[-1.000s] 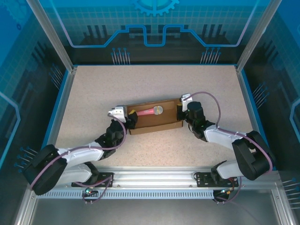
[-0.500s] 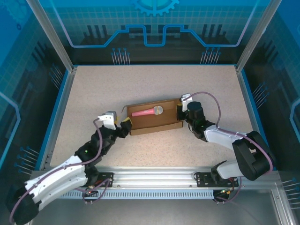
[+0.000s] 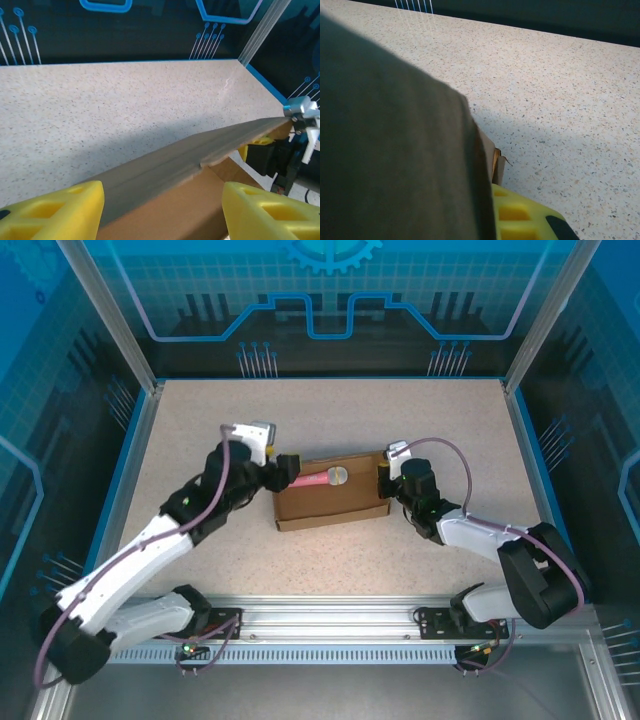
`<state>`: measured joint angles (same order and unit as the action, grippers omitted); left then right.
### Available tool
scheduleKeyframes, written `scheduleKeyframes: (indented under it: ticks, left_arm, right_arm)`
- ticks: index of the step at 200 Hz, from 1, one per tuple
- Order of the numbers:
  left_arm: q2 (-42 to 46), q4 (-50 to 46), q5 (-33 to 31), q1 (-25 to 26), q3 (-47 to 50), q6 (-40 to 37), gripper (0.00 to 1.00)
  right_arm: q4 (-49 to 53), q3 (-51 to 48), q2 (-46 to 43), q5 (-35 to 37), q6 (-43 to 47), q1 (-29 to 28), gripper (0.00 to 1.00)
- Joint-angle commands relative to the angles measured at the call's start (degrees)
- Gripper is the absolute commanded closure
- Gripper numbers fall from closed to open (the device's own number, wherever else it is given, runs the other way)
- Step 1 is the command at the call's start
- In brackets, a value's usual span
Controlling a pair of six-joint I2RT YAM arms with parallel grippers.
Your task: Fold the paper box
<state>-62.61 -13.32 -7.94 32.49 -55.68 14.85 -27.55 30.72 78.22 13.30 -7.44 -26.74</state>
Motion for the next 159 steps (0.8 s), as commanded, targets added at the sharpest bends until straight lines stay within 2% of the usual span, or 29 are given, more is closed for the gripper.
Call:
scheduleKeyframes:
  ticks: [1, 23, 45, 98, 159]
  left_arm:
    - [-8.2, -4.3, 13.0, -2.8, -7.1, 0.2, 0.35]
    - [-16.3, -6.5, 20.8, -3.8, -13.4, 1.0, 0.34]
    - [-20.6, -5.9, 27.2, -3.9, -15.2, 2.1, 0.32]
    - [-24.3, -5.6, 33.2, -3.9, -15.0, 2.0, 0.32]
    - [-24.6, -3.6, 33.3, -3.9, -12.4, 2.8, 0.32]
  right_arm:
    - [0.4, -1.2, -0.3, 1.2, 1.3, -0.8, 0.97]
    - [0.1, -1.4, -0.1, 1.1, 1.1, -0.8, 0.96]
    - [-0.2, -1.4, 0.2, 1.0, 0.9, -0.9, 0.96]
    - [0.0, -1.5, -0.1, 1.6, 1.0, -0.8, 0.93]
    - [1.7, -2.0, -1.9, 2.3, 0.3, -0.9, 0.81]
